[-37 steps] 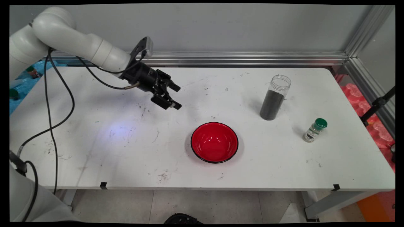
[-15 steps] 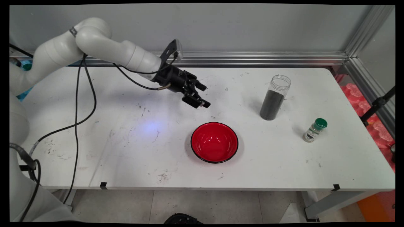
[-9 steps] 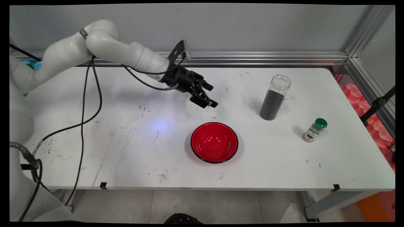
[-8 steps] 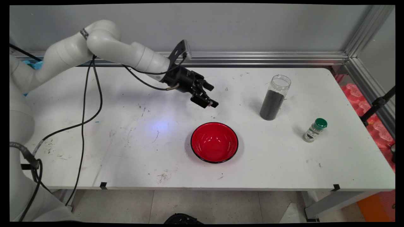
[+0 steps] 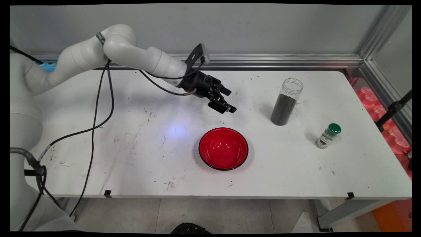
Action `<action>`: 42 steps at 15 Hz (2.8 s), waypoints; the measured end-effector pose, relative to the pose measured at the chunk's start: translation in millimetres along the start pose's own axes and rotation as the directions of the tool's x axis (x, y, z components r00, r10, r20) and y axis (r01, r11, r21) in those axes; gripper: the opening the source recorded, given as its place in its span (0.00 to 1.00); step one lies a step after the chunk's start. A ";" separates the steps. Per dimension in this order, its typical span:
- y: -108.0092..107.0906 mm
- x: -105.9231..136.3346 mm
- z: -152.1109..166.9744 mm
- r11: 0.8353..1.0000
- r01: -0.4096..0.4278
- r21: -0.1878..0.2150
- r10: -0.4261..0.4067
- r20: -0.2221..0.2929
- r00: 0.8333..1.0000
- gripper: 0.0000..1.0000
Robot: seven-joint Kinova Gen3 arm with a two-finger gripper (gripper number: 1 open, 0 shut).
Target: Pick up the black seasoning powder from the table
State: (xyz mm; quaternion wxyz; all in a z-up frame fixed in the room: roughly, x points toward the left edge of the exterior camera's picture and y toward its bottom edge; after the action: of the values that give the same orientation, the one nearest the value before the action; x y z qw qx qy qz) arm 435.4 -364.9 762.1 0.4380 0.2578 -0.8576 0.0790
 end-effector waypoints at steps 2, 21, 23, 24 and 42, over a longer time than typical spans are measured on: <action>-1.2 2.1 6.6 1.000 -0.001 0.000 0.001 -0.005 1.000 1.00; -6.6 19.8 66.1 0.999 -0.030 -0.025 0.029 -0.040 0.999 1.00; -6.7 21.7 73.4 0.999 -0.032 -0.028 0.031 -0.044 0.999 1.00; -6.5 23.0 78.1 0.999 -0.034 -0.031 0.032 -0.047 0.998 1.00; -2.7 39.2 129.2 0.997 -0.056 -0.053 0.052 -0.076 0.996 1.00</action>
State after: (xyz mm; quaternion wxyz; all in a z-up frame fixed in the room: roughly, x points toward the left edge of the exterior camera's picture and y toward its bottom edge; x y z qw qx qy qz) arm 326.0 -428.6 714.9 0.4744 0.2193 -0.8491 0.0766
